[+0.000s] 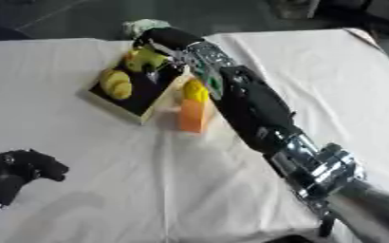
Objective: Pick up objects on the table and place them in the box.
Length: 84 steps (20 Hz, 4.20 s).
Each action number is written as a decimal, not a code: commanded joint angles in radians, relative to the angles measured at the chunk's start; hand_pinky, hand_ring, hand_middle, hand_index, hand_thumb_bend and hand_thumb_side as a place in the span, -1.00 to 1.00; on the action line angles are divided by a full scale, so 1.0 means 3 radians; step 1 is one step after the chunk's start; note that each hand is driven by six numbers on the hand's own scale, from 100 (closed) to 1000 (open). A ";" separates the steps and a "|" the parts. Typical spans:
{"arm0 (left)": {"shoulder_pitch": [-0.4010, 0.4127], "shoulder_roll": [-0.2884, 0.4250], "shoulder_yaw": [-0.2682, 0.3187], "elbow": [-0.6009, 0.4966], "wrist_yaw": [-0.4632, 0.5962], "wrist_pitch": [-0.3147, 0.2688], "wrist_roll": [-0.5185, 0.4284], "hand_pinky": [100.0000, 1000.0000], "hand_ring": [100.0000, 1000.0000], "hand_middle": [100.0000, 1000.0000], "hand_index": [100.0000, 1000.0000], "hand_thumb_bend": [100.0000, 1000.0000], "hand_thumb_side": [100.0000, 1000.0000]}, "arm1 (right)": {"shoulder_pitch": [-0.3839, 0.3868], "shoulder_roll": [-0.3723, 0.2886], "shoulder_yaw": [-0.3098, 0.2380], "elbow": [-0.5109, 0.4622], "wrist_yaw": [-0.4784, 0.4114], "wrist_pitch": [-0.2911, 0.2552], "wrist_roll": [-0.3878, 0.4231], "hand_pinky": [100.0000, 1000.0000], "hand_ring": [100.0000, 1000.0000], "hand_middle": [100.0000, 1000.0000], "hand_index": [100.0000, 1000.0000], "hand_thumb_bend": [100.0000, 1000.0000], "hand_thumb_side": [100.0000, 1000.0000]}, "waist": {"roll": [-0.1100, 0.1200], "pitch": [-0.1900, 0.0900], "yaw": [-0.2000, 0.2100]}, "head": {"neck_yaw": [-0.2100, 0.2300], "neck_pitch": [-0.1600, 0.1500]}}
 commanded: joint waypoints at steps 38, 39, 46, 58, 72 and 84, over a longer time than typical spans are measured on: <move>-0.0004 0.0019 0.0020 -0.0072 0.0005 0.0005 0.0013 0.44 0.46 0.17 0.52 -1.00 0.23 | 0.0091 -0.0490 -0.0030 -0.0542 0.0035 0.0118 -0.0070 0.52 0.74 0.86 0.94 -1.00 -0.73 | -0.0007 -0.0063 -0.0078 | 0.0039 -0.0063; -0.0002 0.0021 0.0022 -0.0072 0.0004 0.0005 0.0014 0.44 0.46 0.17 0.52 -1.00 0.23 | 0.0110 -0.0538 -0.0042 -0.0585 -0.0004 0.0071 0.0091 0.53 0.75 0.86 0.94 -1.00 -0.72 | -0.0010 -0.0065 -0.0083 | 0.0041 -0.0065; 0.0010 0.0042 0.0037 -0.0072 -0.0013 0.0005 0.0033 0.44 0.46 0.16 0.52 -1.00 0.23 | 0.0348 -0.0840 -0.0058 -0.1158 -0.0666 -0.0328 0.0943 0.52 0.74 0.83 0.95 -1.00 -0.48 | -0.0031 -0.0072 -0.0115 | 0.0076 -0.0056; 0.0009 0.0060 0.0046 -0.0072 -0.0018 0.0006 0.0046 0.44 0.46 0.16 0.52 -1.00 0.22 | 0.0782 -0.1068 0.0149 -0.2042 -0.0981 -0.0775 0.2003 0.66 0.86 0.96 1.00 -1.00 -0.12 | -0.0052 -0.0079 -0.0136 | 0.0087 -0.0070; 0.0007 0.0057 0.0042 -0.0072 -0.0022 0.0003 0.0041 0.44 0.46 0.16 0.52 -1.00 0.23 | 0.0862 -0.0910 0.0299 -0.1620 0.0170 -0.1065 0.1829 0.72 0.94 1.00 1.00 -0.83 0.16 | -0.0045 -0.0072 -0.0138 | 0.0081 -0.0077; 0.0012 0.0055 0.0047 -0.0072 -0.0025 -0.0004 0.0046 0.44 0.46 0.16 0.52 -1.00 0.23 | 0.0890 -0.0859 0.0283 -0.1354 0.0437 -0.1125 0.1750 0.70 0.91 1.00 1.00 -0.84 0.38 | -0.0032 -0.0070 -0.0151 | 0.0081 -0.0090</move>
